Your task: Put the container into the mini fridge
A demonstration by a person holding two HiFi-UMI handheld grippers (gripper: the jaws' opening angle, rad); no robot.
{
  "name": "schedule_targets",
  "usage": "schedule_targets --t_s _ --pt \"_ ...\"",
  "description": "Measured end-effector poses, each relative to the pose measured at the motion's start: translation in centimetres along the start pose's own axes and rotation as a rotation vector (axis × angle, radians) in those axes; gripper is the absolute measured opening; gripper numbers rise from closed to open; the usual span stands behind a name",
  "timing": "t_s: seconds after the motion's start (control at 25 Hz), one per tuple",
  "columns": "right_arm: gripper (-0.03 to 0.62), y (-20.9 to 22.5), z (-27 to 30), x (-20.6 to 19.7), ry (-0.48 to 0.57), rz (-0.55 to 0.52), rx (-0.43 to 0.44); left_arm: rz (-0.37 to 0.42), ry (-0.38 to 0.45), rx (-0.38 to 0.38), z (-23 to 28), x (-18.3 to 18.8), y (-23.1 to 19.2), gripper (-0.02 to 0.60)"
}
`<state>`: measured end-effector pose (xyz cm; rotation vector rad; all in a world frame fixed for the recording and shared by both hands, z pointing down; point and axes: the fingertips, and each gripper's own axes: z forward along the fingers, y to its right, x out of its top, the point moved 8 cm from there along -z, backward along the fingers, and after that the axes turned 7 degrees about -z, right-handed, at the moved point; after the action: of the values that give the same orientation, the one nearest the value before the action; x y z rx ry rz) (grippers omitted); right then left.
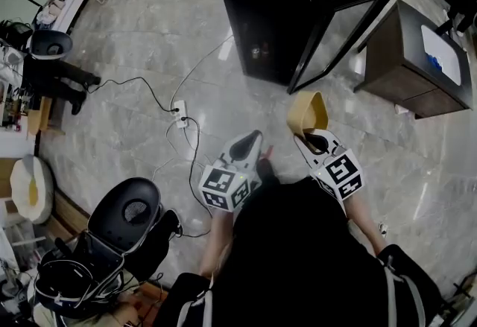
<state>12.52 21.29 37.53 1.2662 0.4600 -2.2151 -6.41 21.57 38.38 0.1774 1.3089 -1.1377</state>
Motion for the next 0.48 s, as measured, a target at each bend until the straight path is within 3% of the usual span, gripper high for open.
schedule_targets --t_s 0.48 --pt "0.021 -1.7 1.3 0.2 -0.041 0.000 -0.008 -0.007 -0.013 -0.020 -1.6 -0.6 -1.5 0.040"
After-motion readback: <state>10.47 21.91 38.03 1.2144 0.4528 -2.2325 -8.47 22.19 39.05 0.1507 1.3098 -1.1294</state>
